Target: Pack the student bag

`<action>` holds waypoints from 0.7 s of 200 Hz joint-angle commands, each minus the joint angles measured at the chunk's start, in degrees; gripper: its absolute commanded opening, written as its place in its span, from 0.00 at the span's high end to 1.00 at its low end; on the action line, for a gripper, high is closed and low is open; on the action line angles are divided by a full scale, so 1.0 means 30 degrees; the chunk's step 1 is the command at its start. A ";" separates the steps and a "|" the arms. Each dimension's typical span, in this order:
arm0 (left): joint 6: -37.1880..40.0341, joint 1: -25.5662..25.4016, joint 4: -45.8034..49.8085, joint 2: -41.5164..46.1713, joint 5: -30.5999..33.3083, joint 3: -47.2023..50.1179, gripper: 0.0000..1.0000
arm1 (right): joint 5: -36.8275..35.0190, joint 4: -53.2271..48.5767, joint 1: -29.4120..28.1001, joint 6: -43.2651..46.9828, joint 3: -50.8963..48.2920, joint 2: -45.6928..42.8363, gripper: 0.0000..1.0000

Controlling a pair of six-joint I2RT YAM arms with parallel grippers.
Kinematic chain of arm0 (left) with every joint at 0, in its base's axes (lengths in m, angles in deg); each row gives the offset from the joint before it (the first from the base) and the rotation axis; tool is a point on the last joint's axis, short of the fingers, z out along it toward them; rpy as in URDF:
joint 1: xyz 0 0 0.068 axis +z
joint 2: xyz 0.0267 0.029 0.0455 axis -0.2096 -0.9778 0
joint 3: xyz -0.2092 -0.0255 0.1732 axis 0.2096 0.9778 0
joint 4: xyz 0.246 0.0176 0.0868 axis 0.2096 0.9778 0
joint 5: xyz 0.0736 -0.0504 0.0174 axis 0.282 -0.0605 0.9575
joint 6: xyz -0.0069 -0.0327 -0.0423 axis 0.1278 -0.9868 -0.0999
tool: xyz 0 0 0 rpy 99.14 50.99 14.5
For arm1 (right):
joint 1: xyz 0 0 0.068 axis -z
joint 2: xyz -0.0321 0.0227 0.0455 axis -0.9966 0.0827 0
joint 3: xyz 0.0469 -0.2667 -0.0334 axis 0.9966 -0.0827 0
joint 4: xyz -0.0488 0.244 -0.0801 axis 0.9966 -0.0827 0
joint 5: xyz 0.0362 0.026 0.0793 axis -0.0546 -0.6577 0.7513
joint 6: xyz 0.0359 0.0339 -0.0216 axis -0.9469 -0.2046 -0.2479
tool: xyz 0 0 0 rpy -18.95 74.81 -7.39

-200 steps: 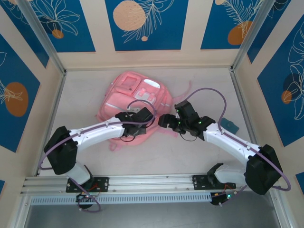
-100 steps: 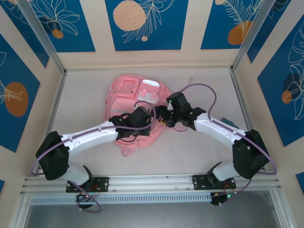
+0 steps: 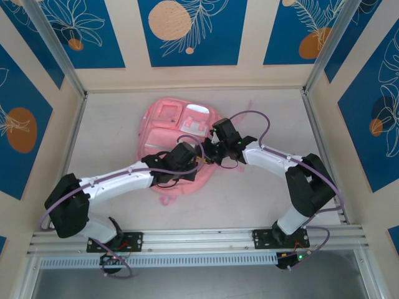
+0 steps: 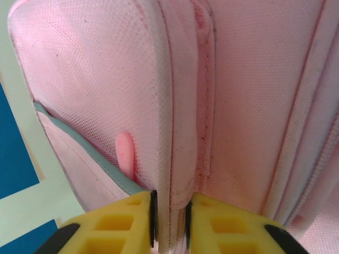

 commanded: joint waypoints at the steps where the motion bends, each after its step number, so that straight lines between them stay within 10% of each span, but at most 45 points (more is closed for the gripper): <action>1: 0.2234 -0.0207 0.1155 0.1249 0.0183 0.0315 1.00 | -0.0999 -0.1543 0.0394 0.1215 0.0379 -0.0397 0.81; 80: 0.5932 0.0529 0.3399 0.2883 0.0540 0.1345 1.00 | -0.2005 -0.4782 0.3634 0.4622 0.0410 -0.2326 0.83; 140: 0.5777 0.0437 0.0090 0.1844 -0.3793 0.0069 1.00 | -0.2697 -0.5692 0.3743 0.2059 -0.1549 -0.6471 0.25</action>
